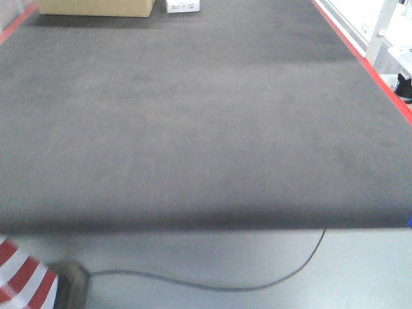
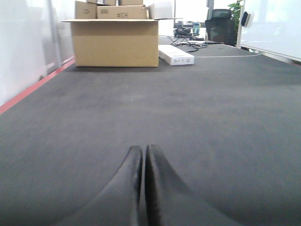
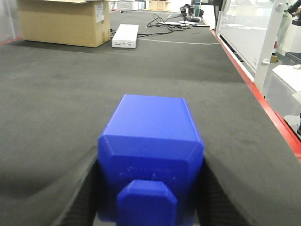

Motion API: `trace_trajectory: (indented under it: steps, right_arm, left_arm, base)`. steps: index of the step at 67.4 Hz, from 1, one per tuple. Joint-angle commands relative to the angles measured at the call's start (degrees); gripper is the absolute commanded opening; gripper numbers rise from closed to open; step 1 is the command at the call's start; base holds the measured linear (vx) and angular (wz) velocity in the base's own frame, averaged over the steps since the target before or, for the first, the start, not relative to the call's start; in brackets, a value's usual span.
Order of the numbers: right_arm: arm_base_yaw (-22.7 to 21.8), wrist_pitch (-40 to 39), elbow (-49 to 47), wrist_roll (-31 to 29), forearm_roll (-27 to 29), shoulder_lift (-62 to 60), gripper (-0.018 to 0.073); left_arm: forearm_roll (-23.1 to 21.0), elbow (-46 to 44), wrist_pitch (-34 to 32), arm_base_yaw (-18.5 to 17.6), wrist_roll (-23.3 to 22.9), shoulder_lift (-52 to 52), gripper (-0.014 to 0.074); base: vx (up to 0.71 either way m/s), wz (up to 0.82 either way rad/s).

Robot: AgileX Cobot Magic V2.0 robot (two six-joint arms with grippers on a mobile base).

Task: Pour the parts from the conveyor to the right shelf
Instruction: 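Drive away from the conveyor holding the blue part in the right gripper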

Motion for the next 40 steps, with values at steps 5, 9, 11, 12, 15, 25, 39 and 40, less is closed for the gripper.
trace_trajectory:
  steps: [5,9,11,12,15,25,39,40]
  right_arm:
    - [-0.22,-4.42,-1.66,-0.20,0.17,0.73,0.0048]
    - [-0.22,-4.42,-1.66,-0.20,0.17,0.73,0.0048]
    - [-0.22,-4.42,-1.66,-0.20,0.17,0.73,0.0048]
    - [-0.22,-4.42,-1.66,-0.20,0.17,0.73,0.0048]
    - [-0.22,-4.42,-1.66,-0.20,0.17,0.73,0.0048]
    - [-0.22,-4.42,-1.66,-0.20,0.17,0.73,0.0048]
    - [-0.22,-4.42,-1.66,-0.20,0.11,0.73,0.0048]
    - [-0.22,-4.42,-1.66,-0.20,0.11,0.73,0.0048]
  left_arm:
    - [-0.35,-1.50,-4.14,-0.08,-0.42,-0.26,-0.0006]
    - [-0.35,-1.50,-4.14,-0.08,-0.42,-0.26,-0.0006]
    - [-0.35,-1.50,-4.14,-0.08,-0.42,-0.26,-0.0006]
    - [-0.35,-1.50,-4.14,-0.08,-0.42,-0.26,-0.0006]
    - [-0.35,-1.50,-4.14,-0.08,-0.42,-0.26,-0.0006]
    - [-0.35,-1.50,-4.14,-0.08,-0.42,-0.26,-0.0006]
    - [-0.35,-1.50,-4.14,-0.08,-0.42,-0.26,-0.0006]
    - [-0.35,-1.50,-4.14,-0.08,-0.42,-0.26,-0.0006]
  base:
    - [-0.43,0.12]
    - [-0.42,0.14]
    - [-0.41,0.13]
    - [-0.41,0.13]
    - [-0.39,0.11]
    - [-0.36,0.06]
    - [-0.31,-0.04]
    - [-0.28,-0.20]
